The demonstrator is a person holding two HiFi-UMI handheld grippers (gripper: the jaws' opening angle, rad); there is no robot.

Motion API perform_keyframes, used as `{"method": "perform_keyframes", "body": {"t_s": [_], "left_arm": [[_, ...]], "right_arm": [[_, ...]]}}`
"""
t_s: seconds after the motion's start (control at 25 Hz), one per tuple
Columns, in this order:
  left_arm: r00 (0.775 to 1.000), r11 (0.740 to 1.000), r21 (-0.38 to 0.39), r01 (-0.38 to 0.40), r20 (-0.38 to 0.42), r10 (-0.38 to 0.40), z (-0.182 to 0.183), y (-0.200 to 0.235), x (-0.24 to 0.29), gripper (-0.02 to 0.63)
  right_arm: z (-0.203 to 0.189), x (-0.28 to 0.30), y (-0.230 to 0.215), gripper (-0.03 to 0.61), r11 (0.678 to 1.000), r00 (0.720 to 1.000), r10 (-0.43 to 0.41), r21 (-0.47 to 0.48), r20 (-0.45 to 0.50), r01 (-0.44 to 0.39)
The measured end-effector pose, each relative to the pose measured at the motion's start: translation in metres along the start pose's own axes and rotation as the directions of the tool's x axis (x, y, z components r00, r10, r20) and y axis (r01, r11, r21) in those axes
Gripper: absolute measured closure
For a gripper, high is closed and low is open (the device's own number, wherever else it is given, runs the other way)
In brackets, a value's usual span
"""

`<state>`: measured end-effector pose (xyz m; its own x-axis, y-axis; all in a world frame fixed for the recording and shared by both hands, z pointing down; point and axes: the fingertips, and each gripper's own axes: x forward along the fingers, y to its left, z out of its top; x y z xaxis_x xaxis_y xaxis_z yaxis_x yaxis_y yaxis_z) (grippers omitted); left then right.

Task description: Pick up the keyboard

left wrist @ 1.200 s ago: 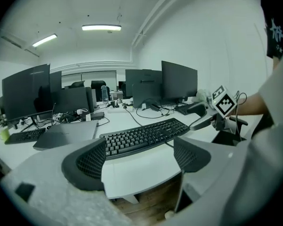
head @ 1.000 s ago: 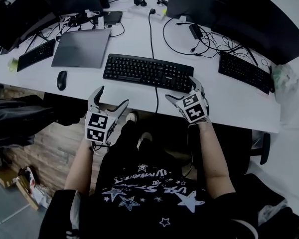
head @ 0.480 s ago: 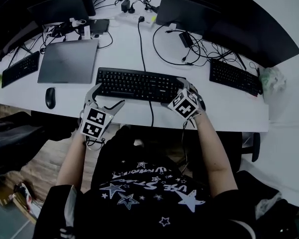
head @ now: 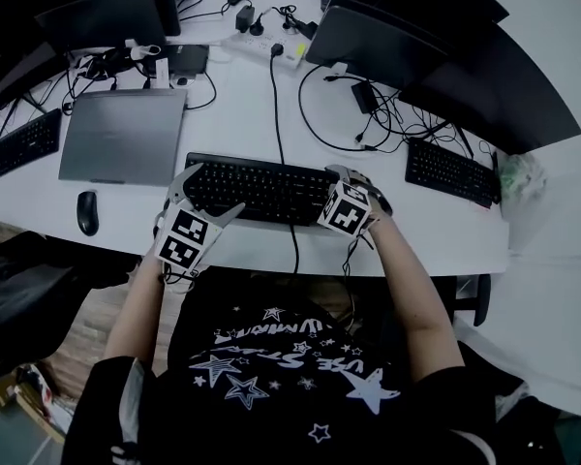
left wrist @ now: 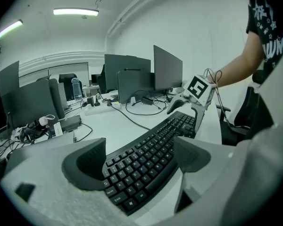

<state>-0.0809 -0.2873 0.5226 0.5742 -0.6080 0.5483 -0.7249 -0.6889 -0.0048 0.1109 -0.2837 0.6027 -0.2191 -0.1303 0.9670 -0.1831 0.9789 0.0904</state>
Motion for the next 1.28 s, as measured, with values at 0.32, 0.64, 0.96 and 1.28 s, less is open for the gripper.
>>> {"method": "perform_keyframes", "body": {"t_s": [0.32,0.64,0.96,1.28], "left_arm": [[0.998,0.998,-0.018,0.056,-0.033,-0.057,-0.009,0.007,0.023,0.175],[0.996,0.997,-0.022,0.075,-0.05,-0.076,-0.01,0.013,0.039,0.175],[0.991,0.994,-0.033,0.101,-0.087,-0.104,-0.017,0.009,0.047,0.175],[0.977,0.982,0.093,0.163,-0.156,-0.148,-0.015,-0.002,0.064,0.175]], "right_arm": [[0.002,0.015,0.0,0.011,0.985,0.984,0.167,-0.034,-0.062,-0.169],[0.01,0.024,0.003,0.009,0.962,0.962,0.248,-0.088,-0.117,-0.259],[0.011,0.032,0.006,0.006,0.95,0.944,0.283,-0.085,-0.172,-0.3],[0.009,0.029,0.003,0.007,0.96,0.956,0.263,-0.067,-0.127,-0.273]]}}
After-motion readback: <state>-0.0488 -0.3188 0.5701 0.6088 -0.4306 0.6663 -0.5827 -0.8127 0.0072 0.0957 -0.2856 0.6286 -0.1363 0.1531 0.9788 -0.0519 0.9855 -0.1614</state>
